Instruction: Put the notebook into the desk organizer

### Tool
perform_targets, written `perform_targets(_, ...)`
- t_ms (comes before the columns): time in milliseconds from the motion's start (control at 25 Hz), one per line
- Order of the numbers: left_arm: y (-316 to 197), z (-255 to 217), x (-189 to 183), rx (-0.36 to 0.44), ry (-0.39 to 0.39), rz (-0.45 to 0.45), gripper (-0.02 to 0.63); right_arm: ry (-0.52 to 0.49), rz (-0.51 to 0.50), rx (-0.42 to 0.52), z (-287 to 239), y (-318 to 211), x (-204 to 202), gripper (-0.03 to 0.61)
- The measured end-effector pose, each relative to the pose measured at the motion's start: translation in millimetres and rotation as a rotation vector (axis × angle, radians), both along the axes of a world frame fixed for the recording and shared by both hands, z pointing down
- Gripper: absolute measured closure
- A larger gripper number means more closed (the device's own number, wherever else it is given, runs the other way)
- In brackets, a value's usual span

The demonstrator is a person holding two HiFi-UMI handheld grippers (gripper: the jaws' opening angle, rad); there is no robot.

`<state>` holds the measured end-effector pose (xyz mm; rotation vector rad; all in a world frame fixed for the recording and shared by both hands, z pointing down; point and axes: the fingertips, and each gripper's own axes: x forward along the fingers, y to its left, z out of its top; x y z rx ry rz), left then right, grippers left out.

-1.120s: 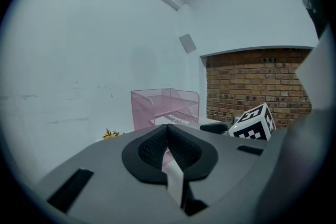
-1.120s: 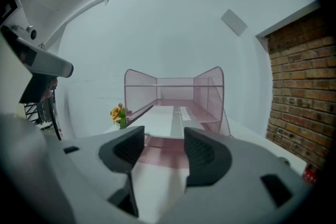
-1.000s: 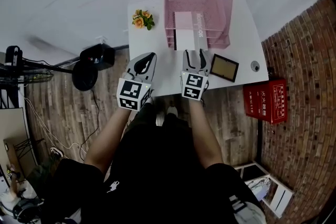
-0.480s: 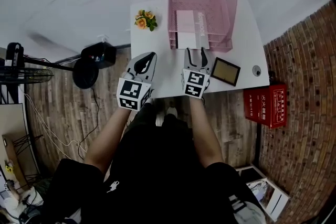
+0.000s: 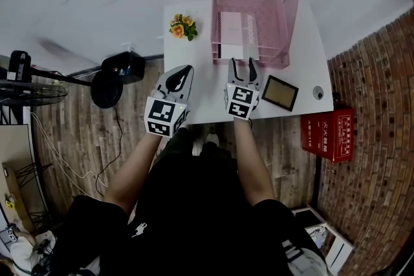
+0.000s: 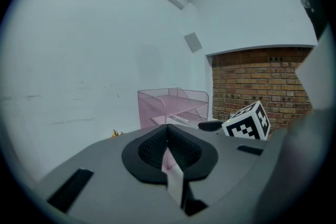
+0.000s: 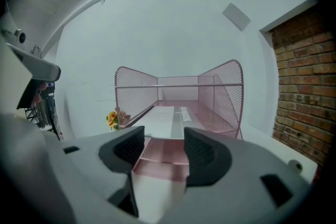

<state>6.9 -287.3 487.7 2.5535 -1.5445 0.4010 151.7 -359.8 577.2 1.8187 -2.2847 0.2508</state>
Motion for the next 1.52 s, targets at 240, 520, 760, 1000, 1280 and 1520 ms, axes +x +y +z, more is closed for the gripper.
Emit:
perform_targets(240, -4.8, -0.7, -5.2, -0.002, 0.0, -0.01, 0.611, 0.001, 0.0, -0.034, 4.5, -6.4, -6.7, 0.358)
perform_targets(520, -7.1, 0.5, -17.4, -0.006, -0.004, -0.033, 0.611, 0.0, -0.006, -0.036, 2.5, -15.9, -15.5, 0.359)
perform_targets(760, -6.9, -1.3, -23.5, -0.003, -0.008, -0.05, 0.611, 0.0, -0.012, -0.026, 2.1, -22.1, -16.8, 0.359)
perform_targets(1000, -1.3, -2.1, -25.5, -0.005, -0.015, -0.062, 0.611, -0.007, -0.013, -0.041, 3.2, -25.3, -11.5, 0.358)
perform_targets(1280, 11.7, -6.9, -28.5, 0.005, -0.01, -0.084, 0.611, -0.049, -0.037, -0.038, -4.4, -18.3, -8.8, 0.359)
perform_targets(1520, 26.9, -11.3, -24.7, 0.027, -0.014, -0.062, 0.611, -0.086, -0.058, -0.033, -14.9, 6.7, -5.9, 0.359)
